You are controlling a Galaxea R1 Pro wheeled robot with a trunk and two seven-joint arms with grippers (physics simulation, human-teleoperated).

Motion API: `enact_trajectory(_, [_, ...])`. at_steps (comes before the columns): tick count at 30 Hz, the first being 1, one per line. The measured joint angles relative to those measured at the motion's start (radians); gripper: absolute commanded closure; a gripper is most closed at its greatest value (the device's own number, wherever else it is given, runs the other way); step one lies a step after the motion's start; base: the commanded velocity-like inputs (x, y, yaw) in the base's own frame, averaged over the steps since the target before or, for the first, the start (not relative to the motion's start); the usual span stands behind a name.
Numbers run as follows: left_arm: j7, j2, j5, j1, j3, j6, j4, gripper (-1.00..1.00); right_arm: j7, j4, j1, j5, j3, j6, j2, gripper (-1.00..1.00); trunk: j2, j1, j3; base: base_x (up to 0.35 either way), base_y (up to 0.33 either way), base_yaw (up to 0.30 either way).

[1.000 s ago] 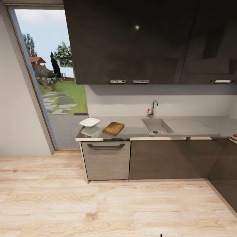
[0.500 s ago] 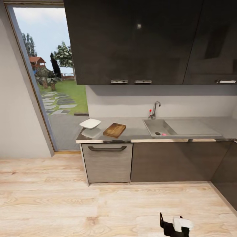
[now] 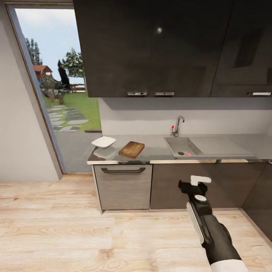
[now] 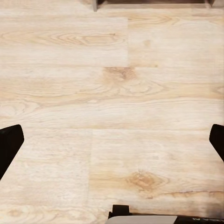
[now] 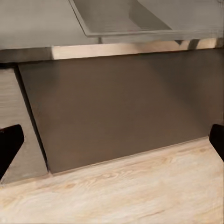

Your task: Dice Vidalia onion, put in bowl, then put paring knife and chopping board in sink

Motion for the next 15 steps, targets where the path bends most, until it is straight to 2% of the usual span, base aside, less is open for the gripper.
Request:
enact_trajectory(3, [0.000, 0.000, 0.000, 0.000, 0.000, 0.000, 0.000, -1.00, -0.023, 0.037, -0.141, 0.001, 0.000, 0.080, 0.035, -1.00, 0.000, 0.000, 0.000, 0.000, 0.000, 0.000])
enact_trajectory(7, [0.000, 0.000, 0.000, 0.000, -0.001, 0.000, 0.000, -1.00, -0.040, 0.152, -0.285, 0.001, 0.000, 0.123, 0.055, -1.00, 0.000, 0.000, 0.000, 0.000, 0.000, 0.000])
enact_trajectory(11, [-0.001, 0.000, 0.000, 0.000, -0.001, 0.000, 0.000, -1.00, -0.045, 0.354, -0.459, 0.000, 0.000, 0.134, 0.068, -1.00, 0.000, 0.000, 0.000, 0.000, 0.000, 0.000])
enact_trajectory(13, [-0.001, 0.000, 0.000, 0.000, -0.002, 0.000, 0.000, -1.00, -0.046, 0.553, -0.613, -0.002, 0.001, 0.133, 0.073, -1.00, 0.000, 0.000, 0.000, 0.000, 0.000, 0.000])
enact_trajectory(15, [-0.001, -0.001, 0.000, 0.000, -0.003, 0.000, 0.000, -1.00, -0.046, 0.617, -0.678, -0.005, 0.001, 0.132, 0.080, -1.00, 0.000, 0.000, 0.000, 0.000, 0.000, 0.000])
